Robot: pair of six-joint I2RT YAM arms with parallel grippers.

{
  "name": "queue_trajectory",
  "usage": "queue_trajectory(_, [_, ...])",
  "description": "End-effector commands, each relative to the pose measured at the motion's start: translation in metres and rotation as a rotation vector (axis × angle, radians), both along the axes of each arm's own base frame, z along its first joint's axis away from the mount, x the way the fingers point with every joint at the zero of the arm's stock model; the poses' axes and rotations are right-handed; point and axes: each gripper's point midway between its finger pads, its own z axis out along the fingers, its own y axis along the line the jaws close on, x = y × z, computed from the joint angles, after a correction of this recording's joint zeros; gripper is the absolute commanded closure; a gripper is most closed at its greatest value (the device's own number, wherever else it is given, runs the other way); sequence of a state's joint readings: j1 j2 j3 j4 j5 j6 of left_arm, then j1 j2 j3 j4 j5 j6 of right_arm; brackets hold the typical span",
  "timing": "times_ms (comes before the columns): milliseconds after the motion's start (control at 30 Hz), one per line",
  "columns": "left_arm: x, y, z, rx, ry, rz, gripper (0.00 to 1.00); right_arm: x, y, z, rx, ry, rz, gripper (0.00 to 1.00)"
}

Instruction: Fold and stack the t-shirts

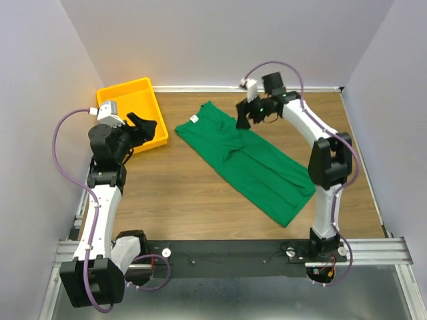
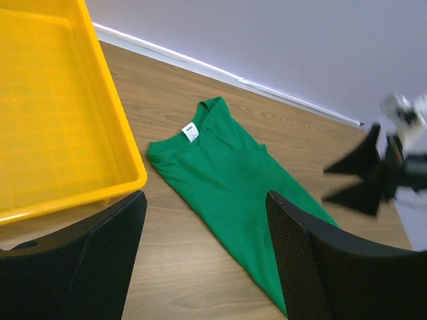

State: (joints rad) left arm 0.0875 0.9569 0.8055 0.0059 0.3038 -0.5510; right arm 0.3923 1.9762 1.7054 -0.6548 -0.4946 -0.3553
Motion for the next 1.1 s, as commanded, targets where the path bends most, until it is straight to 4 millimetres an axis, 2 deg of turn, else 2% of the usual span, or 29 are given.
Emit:
queue_trajectory(0, [-0.012,-0.014,-0.005,-0.056,0.003,-0.077,0.20,0.066,-0.023,-0.033,0.155,0.256,-0.334,0.10])
queue_trajectory(67, [-0.018,-0.022,-0.008,-0.082,0.005,-0.117,0.20,0.096,-0.023,-0.040,0.193,0.291,-0.446,0.09])
queue_trajectory(133, [-0.023,-0.026,-0.011,-0.101,0.009,-0.135,0.20,0.120,-0.017,-0.051,0.225,0.263,-0.476,0.09])
queue_trajectory(200, [-0.028,-0.029,-0.015,-0.120,0.020,-0.143,0.20,0.129,-0.015,-0.069,0.233,0.290,-0.501,0.09])
queue_trajectory(267, [-0.032,-0.032,-0.015,-0.138,0.022,-0.153,0.20,0.135,-0.017,-0.078,0.264,0.328,-0.520,0.10])
queue_trajectory(300, [-0.033,-0.032,-0.018,-0.145,0.030,-0.153,0.20,0.136,-0.017,-0.092,0.271,0.357,-0.520,0.11])
queue_trajectory(400, [-0.035,-0.032,-0.020,-0.162,0.039,-0.144,0.20,0.132,-0.010,-0.105,0.313,0.420,-0.487,0.15])
queue_trajectory(433, [-0.035,-0.032,-0.021,-0.167,0.044,-0.143,0.20,0.126,-0.006,-0.116,0.325,0.461,-0.465,0.16])
queue_trajectory(533, [-0.033,-0.032,-0.023,-0.185,0.056,-0.135,0.21,0.111,0.001,-0.129,0.346,0.534,-0.421,0.24])
queue_trajectory(767, [-0.026,-0.033,-0.028,-0.239,0.076,-0.128,0.21,0.093,0.004,-0.141,0.338,0.574,-0.372,0.35])
queue_trajectory(833, [-0.026,-0.035,-0.032,-0.260,0.086,-0.134,0.21,0.092,0.003,-0.145,0.328,0.579,-0.376,0.42])
queue_trajectory(867, [-0.026,-0.036,-0.033,-0.264,0.083,-0.137,0.21,0.093,0.001,-0.148,0.318,0.576,-0.386,0.51])
queue_trajectory(967, [-0.024,-0.037,-0.038,-0.272,0.099,-0.139,0.21,0.099,-0.007,-0.159,0.277,0.556,-0.445,0.61])
queue_trajectory(1000, [-0.024,-0.037,-0.040,-0.274,0.106,-0.143,0.21,0.101,-0.009,-0.161,0.270,0.555,-0.461,0.73])
queue_trajectory(1067, [-0.024,-0.040,-0.045,-0.278,0.121,-0.155,0.21,0.109,-0.014,-0.165,0.261,0.546,-0.506,0.82])
